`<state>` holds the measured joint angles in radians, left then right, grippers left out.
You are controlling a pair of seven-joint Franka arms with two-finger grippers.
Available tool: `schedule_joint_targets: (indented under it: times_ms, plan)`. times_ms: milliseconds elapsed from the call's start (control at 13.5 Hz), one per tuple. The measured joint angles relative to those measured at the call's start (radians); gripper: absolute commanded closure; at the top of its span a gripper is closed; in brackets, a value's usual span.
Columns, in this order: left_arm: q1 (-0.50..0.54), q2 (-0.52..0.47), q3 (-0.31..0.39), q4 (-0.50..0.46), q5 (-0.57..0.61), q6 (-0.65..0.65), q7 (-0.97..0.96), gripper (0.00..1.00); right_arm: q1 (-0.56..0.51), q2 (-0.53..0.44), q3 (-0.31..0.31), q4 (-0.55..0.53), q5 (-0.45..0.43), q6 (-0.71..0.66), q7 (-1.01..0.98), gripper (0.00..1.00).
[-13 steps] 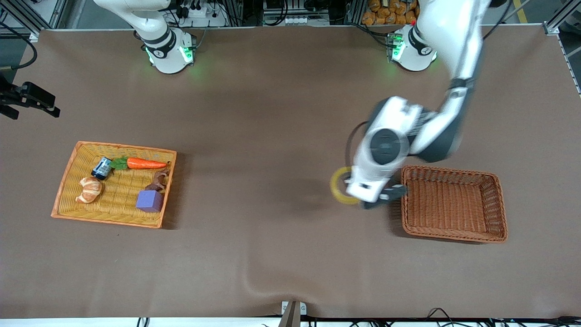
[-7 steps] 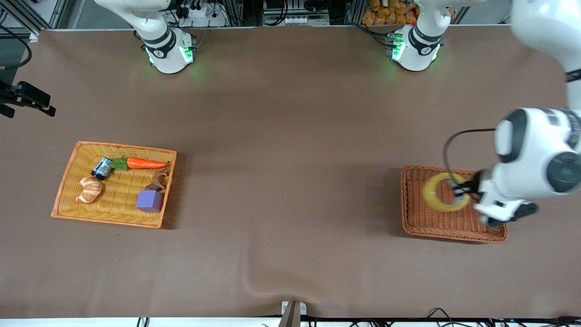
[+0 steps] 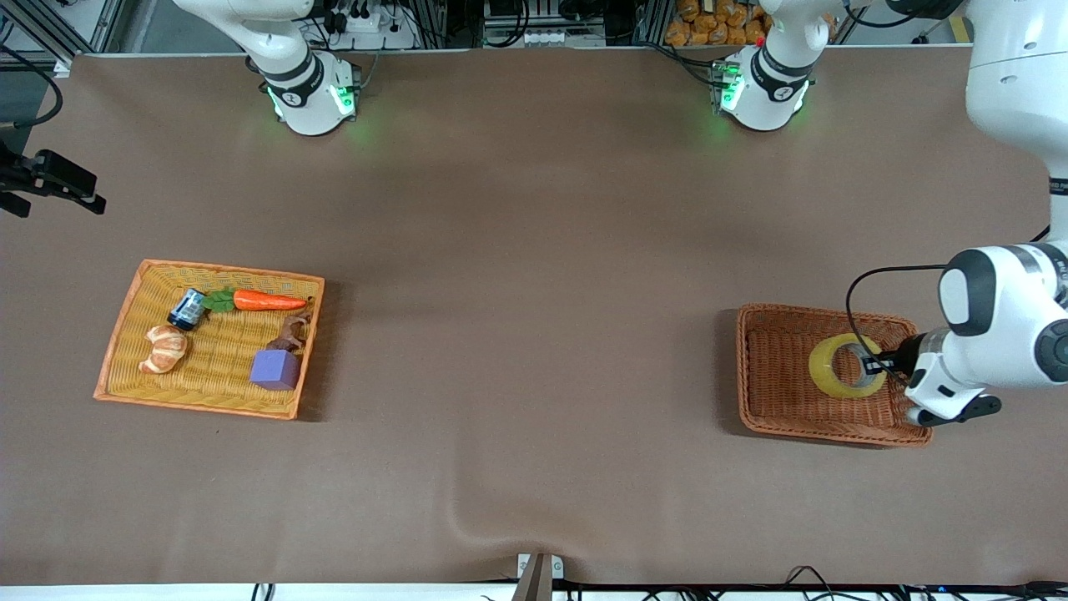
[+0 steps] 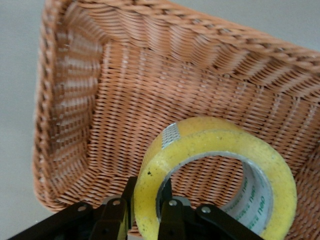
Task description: Transfer tape with both arms
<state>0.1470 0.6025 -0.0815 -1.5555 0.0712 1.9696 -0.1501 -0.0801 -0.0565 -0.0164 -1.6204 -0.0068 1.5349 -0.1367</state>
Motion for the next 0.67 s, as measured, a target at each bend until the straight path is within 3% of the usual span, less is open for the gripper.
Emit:
schedule_joint_targets:
  times_ms: [371, 668]
  plan:
    - [-0.006, -0.049, -0.002, 0.058, 0.065, 0.001, 0.009, 0.0, 0.0, 0.002, 0.003, 0.0, 0.0, 0.002, 0.0, 0.0]
    - [-0.006, -0.16, -0.02, 0.115, 0.142, -0.044, 0.017, 0.0, 0.0, 0.003, 0.007, 0.0, 0.002, 0.002, 0.0, 0.0]
